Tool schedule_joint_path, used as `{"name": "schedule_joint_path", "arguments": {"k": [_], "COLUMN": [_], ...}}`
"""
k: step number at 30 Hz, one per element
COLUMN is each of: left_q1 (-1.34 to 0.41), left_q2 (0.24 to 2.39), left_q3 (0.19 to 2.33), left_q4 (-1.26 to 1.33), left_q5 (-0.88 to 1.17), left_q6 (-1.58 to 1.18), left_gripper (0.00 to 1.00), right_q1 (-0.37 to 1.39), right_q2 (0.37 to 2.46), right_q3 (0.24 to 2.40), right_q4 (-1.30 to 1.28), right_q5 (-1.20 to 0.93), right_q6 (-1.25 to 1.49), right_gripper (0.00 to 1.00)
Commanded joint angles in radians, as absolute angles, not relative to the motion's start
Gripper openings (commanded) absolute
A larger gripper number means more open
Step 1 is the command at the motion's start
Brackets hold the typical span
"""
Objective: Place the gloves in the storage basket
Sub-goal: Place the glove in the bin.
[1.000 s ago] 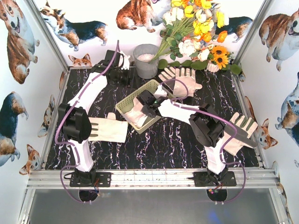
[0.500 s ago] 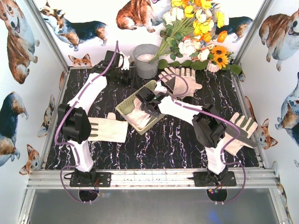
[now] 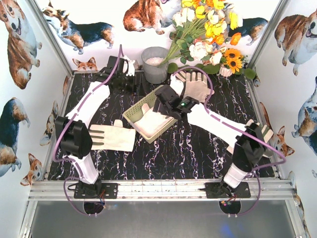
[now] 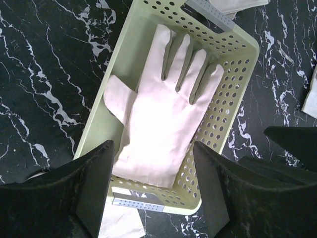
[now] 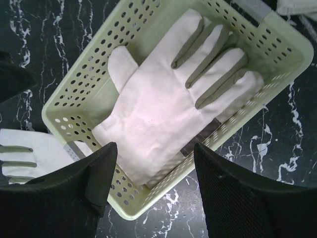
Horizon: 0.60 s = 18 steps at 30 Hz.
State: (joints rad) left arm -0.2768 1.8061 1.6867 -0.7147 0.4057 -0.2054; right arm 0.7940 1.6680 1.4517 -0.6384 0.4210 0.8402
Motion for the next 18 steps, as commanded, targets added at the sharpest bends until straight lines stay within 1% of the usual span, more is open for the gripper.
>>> {"name": "schedule_joint_path", "arguments": {"k": [1,5,10,11,14,18], "left_q1": [-0.272,-0.266,-0.218,-0.199,-0.126,-0.026], "left_q2": [1.732,1.661,1.513,1.474,1.392,1.322], "left_q3": [1.645,1.582,1.420,1.378,1.257,1.114], "left_q4": [-0.670,-0.664,-0.668,-0.670,-0.675,-0.631], "left_q5": [0.375,0.293,0.175,0.151,0.096,0.100], "left_q6": [-0.205,-0.209,-0.267,-0.292,-0.399,-0.562], "left_gripper": [0.59,0.60,0.61,0.62,0.68,0.68], "right_q1": [0.776,0.754,0.706,0.696,0.668,0.630], "right_q2": [1.596,1.530,1.424,1.403,1.342,1.261], "right_q3": [1.447,1.428,1.370,1.359,1.325,1.286], "right_q4": [-0.568,-0.592,-0.583,-0.584,-0.594,-0.617], "right_q5": [0.421,0.445,0.418,0.413,0.400,0.378], "right_q6": [0.671,0.641,0.599,0.587,0.555,0.526], "right_gripper": [0.65,0.65,0.65,0.65,0.65,0.65]}}
